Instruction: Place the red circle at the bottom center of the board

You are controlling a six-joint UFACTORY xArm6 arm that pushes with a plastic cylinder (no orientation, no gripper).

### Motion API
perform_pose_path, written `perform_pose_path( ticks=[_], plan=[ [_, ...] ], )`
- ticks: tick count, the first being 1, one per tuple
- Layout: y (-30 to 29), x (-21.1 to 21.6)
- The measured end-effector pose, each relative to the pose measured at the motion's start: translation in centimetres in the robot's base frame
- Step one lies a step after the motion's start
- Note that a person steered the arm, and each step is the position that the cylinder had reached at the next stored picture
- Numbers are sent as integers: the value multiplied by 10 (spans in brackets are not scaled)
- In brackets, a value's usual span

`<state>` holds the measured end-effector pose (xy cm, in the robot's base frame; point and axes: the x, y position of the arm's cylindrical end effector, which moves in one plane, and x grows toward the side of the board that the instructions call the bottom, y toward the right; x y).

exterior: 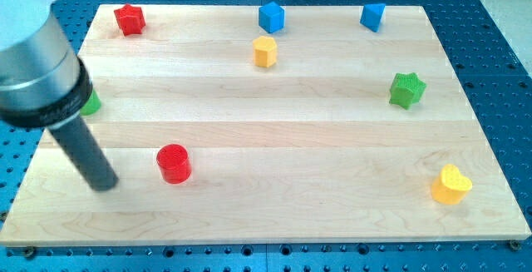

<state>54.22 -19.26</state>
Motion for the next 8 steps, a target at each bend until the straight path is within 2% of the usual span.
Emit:
perform_pose_path(
  ticks=[1, 2, 3, 4, 5, 6, 7, 8],
  plan=[
    [64, -1],
    [77, -31],
    [102, -32],
    [143, -4],
    [149, -1],
    [97, -1],
    [145, 20],
    [175, -7]
  ],
)
